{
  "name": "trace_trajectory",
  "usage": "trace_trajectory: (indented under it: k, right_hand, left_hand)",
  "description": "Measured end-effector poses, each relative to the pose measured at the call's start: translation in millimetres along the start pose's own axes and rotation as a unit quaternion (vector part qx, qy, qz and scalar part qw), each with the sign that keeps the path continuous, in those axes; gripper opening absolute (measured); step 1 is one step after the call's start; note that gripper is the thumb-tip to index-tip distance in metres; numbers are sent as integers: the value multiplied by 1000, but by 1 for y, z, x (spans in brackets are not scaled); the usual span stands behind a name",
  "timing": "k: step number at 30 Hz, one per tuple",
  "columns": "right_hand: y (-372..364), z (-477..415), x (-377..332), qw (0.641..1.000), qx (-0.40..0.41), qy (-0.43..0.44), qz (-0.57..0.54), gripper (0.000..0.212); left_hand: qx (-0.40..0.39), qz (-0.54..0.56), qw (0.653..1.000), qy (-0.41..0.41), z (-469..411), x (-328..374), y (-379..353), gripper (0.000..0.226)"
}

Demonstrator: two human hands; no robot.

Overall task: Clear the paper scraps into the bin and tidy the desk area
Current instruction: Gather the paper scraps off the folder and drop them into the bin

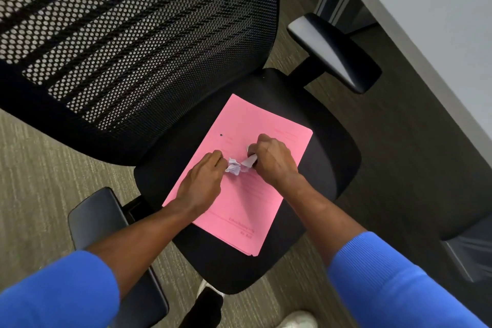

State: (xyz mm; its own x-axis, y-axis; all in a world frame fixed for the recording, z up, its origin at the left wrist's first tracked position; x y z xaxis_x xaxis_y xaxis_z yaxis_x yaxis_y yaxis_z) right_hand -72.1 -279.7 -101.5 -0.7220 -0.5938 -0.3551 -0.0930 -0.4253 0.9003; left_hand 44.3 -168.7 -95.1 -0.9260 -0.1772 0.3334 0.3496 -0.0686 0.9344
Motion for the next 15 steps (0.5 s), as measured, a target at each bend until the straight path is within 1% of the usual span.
trace_trajectory:
  k: [3,6,11,15]
  right_hand:
    - [-2,19,18,998,11,-41,-39,11]
    - [-3,48,41,991,33,-103,-82,16]
    - [-2,121,79,962,86,-190,-174,17]
    - [-7,194,116,931,132,-269,-208,20]
  left_hand:
    - [-2,15,1000,1,3,8,-4,26]
    - [1,34,999,-7,6,24,-7,26]
    - [-5,48,998,-38,14,74,-19,26]
    - [-9,75,995,-72,20,131,-35,14]
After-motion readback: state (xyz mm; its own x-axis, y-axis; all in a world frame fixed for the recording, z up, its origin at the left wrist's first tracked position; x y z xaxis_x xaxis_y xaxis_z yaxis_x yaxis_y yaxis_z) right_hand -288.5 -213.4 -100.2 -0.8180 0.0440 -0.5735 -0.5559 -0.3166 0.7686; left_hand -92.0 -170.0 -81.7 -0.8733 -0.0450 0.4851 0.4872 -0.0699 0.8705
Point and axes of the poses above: each hand's wrist, its own z-axis away from the middle knuckle, its own y-axis out of the back of the hand, x = y × z, the point moved 7 cm from there along -z, towards the middle knuckle, and after that the axes turned 4 degrees about y, right-handed, at the moved point
